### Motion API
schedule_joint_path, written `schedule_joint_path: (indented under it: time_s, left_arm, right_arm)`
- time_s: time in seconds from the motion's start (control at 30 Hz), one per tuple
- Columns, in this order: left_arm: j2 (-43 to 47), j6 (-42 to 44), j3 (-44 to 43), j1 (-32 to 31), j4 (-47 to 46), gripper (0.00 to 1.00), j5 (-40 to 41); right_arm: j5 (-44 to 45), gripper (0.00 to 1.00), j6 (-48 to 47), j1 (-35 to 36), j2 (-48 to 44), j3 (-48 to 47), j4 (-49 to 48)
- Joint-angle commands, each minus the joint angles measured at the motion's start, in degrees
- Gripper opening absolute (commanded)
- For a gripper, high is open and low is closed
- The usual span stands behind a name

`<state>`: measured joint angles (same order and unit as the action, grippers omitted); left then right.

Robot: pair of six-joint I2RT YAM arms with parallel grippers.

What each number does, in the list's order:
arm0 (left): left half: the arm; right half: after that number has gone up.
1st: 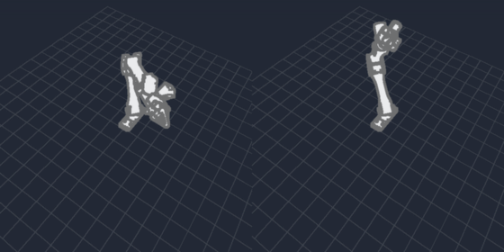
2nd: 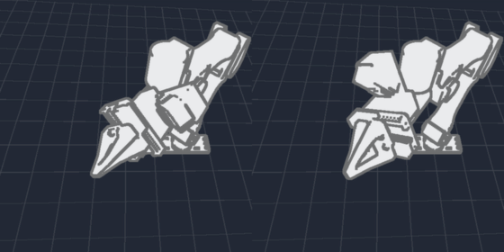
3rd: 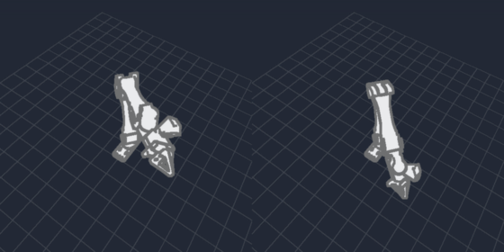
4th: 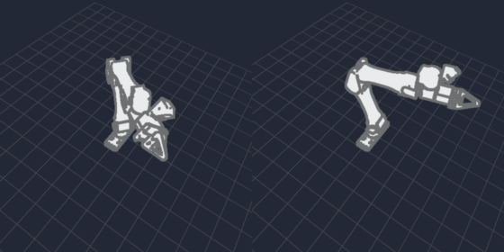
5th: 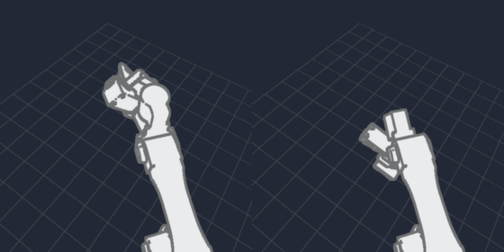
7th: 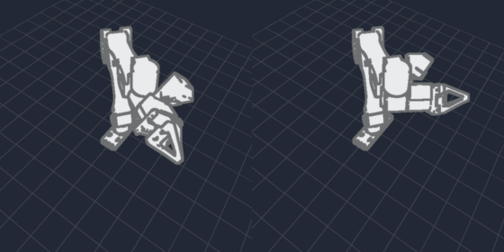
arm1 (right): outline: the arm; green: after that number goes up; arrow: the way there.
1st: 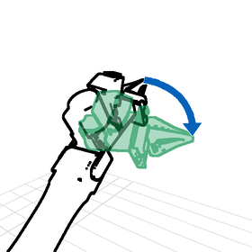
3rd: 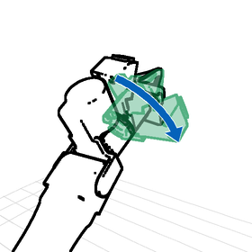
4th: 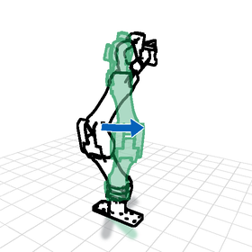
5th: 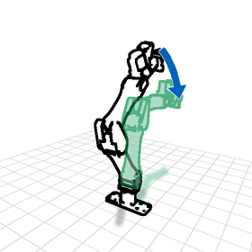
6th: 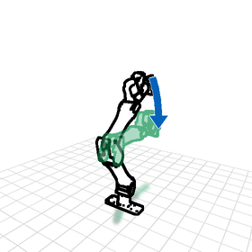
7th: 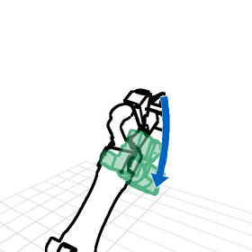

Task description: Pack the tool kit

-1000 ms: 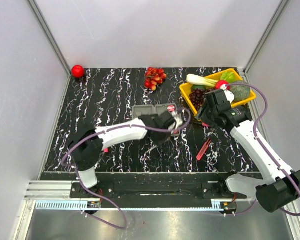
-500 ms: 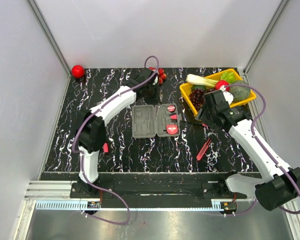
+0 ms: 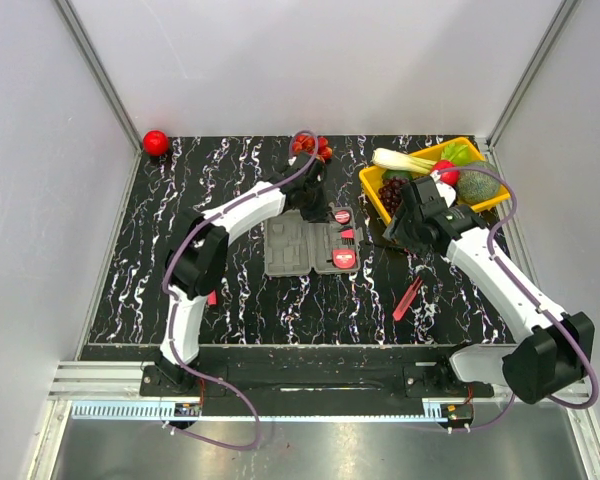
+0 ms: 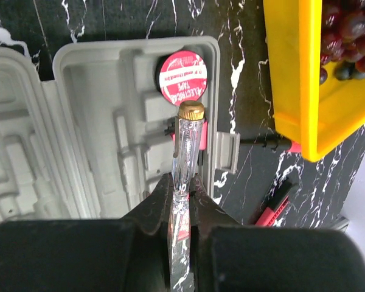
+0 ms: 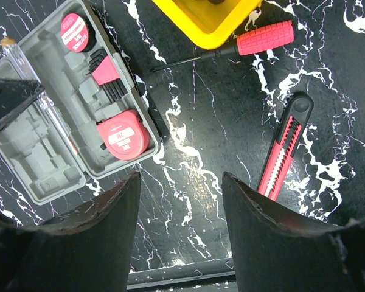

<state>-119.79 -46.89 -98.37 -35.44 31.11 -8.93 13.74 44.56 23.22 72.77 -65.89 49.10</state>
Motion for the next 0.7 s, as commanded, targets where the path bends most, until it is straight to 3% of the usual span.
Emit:
schedule_joint_path:
  time_s: [0.0, 0.67]
  left_arm:
    - [-2.8, -3.1, -1.8, -0.1, -5.3, 0.00, 2.4]
    - [-8.4, -3.5, -2.2, -0.3, -5.4, 0.00, 8.2]
  right_arm:
    - [-1.0, 0.62, -0.7, -0.5, 1.2, -1.8, -1.8]
    - [-2.5, 0.61, -1.7, -1.1, 2.0, -0.8, -2.1]
